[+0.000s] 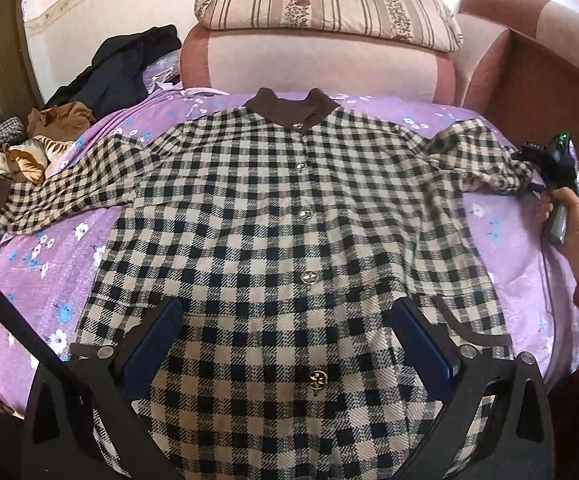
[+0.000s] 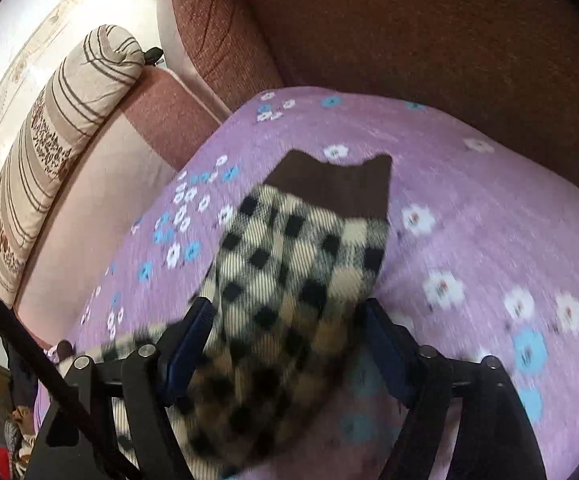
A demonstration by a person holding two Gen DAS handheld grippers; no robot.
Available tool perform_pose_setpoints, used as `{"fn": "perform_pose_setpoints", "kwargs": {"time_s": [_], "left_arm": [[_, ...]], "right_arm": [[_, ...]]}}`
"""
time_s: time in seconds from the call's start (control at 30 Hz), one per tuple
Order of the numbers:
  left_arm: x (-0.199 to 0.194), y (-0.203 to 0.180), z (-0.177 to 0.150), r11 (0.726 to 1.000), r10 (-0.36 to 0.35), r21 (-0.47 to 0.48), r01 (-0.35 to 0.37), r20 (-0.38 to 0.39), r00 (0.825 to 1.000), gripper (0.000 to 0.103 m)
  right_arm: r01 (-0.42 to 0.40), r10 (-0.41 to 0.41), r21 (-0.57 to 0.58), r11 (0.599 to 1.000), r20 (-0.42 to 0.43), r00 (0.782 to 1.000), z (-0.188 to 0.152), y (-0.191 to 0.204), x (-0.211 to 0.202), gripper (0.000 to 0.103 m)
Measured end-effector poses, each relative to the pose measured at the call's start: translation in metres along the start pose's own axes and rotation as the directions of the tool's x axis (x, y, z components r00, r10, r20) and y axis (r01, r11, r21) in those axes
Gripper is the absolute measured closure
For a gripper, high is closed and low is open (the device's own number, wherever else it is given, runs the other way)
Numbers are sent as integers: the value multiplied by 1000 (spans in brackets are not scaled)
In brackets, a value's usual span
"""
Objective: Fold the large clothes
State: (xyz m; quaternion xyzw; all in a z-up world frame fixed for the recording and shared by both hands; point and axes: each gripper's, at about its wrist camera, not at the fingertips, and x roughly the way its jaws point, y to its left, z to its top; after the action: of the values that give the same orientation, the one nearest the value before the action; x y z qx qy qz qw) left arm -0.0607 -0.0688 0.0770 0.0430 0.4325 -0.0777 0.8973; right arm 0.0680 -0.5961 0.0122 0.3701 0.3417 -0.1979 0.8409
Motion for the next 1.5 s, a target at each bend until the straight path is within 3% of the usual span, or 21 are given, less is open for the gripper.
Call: {"fn": "perform_pose_setpoints", "kwargs": {"time_s": [0.07, 0.13, 0.23, 0.43, 0.6, 0.7, 0.83, 0.93, 1.07, 1.23, 1.4, 1.5], "left_arm": [[1, 1, 1, 1000, 12, -8, -12, -1, 1000, 0], [3, 3, 2, 1000, 22, -18, -22, -4, 1000, 0], [3, 4, 2, 999, 15, -30, -15, -8, 1000, 0], [1, 4, -1, 1000, 3, -20, -3, 9, 1000, 0], [0, 13, -4, 999, -17, -42, 18, 20, 1000, 0], [-2, 24, -5, 998, -18, -61, 20, 38, 999, 0], [-3, 46, -3, 995, 0, -102, 6, 61, 998, 0], [0, 65, 4, 993, 18, -121, -9, 65, 998, 0], [-3, 101, 18, 987, 54, -159, -37, 109, 993, 0], [-11, 154, 36, 970, 137, -223, -94, 184, 973, 0], [-18, 207, 40, 939, 214, -320, -129, 248, 945, 0], [-19, 234, 35, 916, 255, -375, -142, 271, 928, 0]], "right_arm": [[-27, 27, 21, 999, -6, 1000, 7, -2, 3, 54], [-90, 92, 73, 993, -34, 995, 12, -9, 7, 93], [-84, 85, 102, 991, -7, 996, 17, -17, -5, 97], [49, -71, 171, 984, 125, 990, 29, -49, -60, 98], [98, -126, 193, 976, 140, 982, 24, -56, -79, 98], [108, -125, 105, 989, 173, 977, 20, -28, -93, 98], [24, -12, -58, 998, 198, 980, 4, 39, -113, 98], [-60, 92, -203, 977, 152, 984, -24, 104, -115, 98], [-173, 196, -421, 890, 11, 981, -91, 211, -100, 99], [-268, 212, -596, 757, -164, 963, -191, 325, -62, 99], [-311, 148, -747, 587, -279, 949, -300, 404, -24, 99], [-299, 56, -845, 443, -307, 950, -370, 431, -3, 93]]}}
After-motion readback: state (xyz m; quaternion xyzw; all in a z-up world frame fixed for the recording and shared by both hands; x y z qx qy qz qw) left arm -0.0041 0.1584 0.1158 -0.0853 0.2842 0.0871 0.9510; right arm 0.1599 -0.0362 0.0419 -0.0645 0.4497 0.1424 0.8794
